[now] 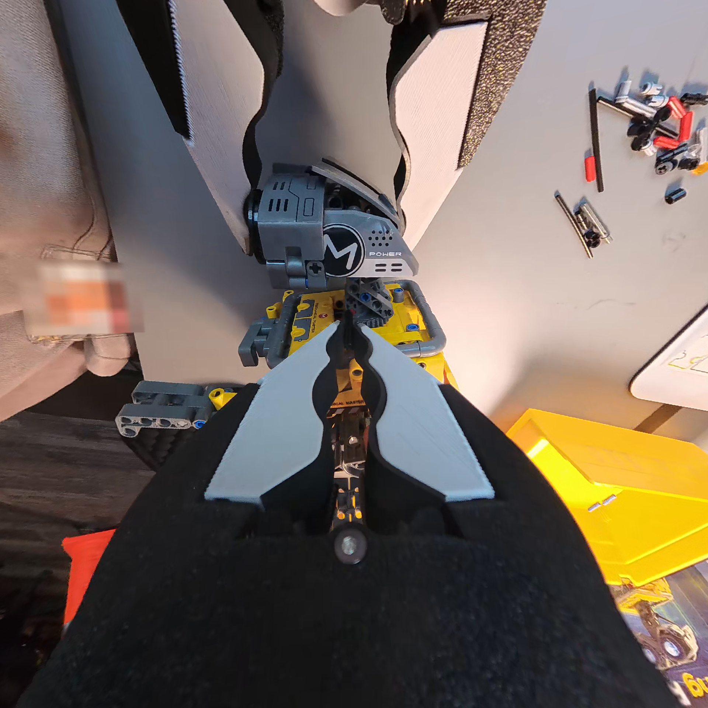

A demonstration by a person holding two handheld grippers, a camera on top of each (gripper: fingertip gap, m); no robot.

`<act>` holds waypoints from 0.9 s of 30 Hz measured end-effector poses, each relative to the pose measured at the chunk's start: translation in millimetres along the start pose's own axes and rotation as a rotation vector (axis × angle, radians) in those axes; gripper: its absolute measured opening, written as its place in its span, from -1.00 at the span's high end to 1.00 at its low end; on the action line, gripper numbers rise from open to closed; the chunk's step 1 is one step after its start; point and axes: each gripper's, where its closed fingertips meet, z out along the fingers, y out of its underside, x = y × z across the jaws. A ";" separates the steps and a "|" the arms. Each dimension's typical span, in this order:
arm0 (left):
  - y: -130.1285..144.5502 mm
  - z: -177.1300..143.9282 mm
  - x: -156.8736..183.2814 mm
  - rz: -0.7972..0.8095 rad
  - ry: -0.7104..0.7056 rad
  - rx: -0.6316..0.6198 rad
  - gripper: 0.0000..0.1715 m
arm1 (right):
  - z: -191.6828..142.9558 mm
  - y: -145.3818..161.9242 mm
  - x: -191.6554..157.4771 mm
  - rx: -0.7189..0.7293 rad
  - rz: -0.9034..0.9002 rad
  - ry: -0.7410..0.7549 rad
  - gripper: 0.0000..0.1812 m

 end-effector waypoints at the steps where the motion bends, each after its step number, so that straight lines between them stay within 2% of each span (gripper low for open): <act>1: 0.5 0.0 -0.1 -0.001 0.000 -0.003 0.06 | 0.2 -0.1 0.2 0.002 0.004 -0.001 0.98; 7: 0.6 -0.4 0.0 -0.016 0.010 0.000 0.06 | 0.9 3.3 10.9 0.018 0.041 0.045 0.99; 15: 1.5 0.2 1.3 -0.021 0.017 -0.003 0.07 | -2.7 0.2 5.0 0.062 0.074 0.000 0.98; 27: 1.5 0.0 1.9 -0.024 0.010 -0.007 0.07 | 0.2 3.4 2.2 0.030 0.070 0.013 0.98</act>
